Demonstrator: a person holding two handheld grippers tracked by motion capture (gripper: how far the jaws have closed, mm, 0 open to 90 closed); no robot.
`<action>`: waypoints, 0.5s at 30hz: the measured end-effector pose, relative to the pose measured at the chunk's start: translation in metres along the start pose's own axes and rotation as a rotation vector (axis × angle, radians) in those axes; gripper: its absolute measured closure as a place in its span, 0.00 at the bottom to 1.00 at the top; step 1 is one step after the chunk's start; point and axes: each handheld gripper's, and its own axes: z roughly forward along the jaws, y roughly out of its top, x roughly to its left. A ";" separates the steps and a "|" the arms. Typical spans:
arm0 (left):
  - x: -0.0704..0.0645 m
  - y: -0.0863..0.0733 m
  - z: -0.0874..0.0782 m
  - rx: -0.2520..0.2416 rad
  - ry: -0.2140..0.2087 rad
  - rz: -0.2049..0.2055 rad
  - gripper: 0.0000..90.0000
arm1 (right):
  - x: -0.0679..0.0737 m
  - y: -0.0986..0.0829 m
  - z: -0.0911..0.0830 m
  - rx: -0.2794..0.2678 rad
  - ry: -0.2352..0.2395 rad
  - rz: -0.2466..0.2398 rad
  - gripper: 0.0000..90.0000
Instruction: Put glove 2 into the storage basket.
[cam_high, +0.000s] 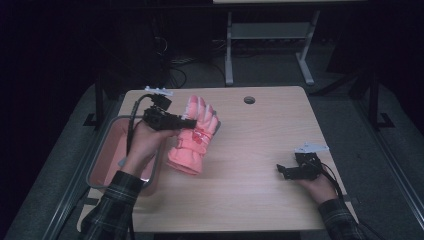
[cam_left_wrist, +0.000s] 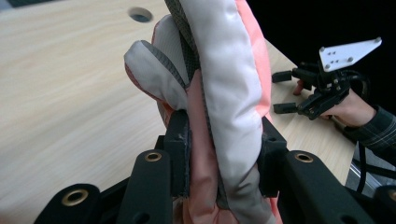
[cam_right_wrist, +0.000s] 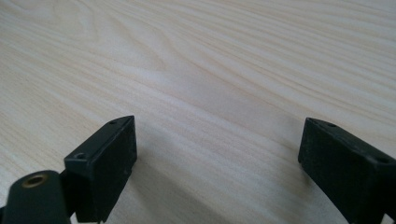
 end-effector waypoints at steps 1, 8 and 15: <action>0.003 0.001 -0.010 -0.005 0.008 -0.007 0.72 | 0.000 0.000 0.000 -0.001 -0.001 0.000 0.13; 0.020 0.004 -0.062 -0.038 0.064 -0.048 0.72 | 0.000 0.000 0.000 -0.002 -0.006 0.006 0.13; 0.046 -0.014 -0.101 -0.049 0.126 -0.100 0.72 | 0.000 0.000 0.000 -0.001 -0.007 0.006 0.13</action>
